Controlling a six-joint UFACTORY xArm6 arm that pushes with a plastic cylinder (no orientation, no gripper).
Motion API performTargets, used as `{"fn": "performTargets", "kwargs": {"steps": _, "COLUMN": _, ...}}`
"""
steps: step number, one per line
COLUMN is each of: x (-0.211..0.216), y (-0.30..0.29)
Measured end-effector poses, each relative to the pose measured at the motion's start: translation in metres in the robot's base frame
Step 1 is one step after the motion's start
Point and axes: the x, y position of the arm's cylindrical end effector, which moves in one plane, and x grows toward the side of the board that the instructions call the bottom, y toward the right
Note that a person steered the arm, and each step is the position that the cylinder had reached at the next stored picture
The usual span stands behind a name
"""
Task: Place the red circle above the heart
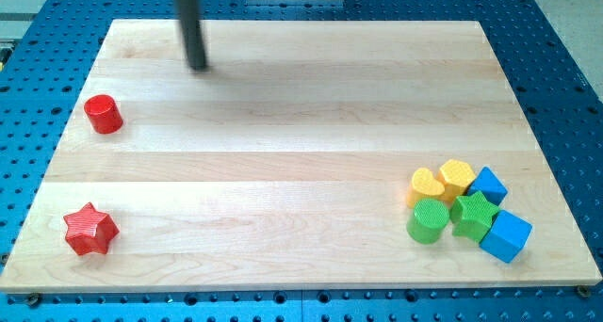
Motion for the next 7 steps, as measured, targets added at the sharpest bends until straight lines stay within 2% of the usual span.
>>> {"fn": "performTargets", "kwargs": {"steps": 1, "x": 0.044, "y": -0.081}}
{"fn": "performTargets", "kwargs": {"steps": 2, "x": 0.105, "y": -0.11}}
{"fn": "performTargets", "kwargs": {"steps": 3, "x": 0.137, "y": -0.072}}
{"fn": "performTargets", "kwargs": {"steps": 4, "x": 0.132, "y": -0.023}}
{"fn": "performTargets", "kwargs": {"steps": 5, "x": 0.134, "y": -0.061}}
{"fn": "performTargets", "kwargs": {"steps": 6, "x": 0.116, "y": -0.073}}
{"fn": "performTargets", "kwargs": {"steps": 7, "x": 0.096, "y": -0.029}}
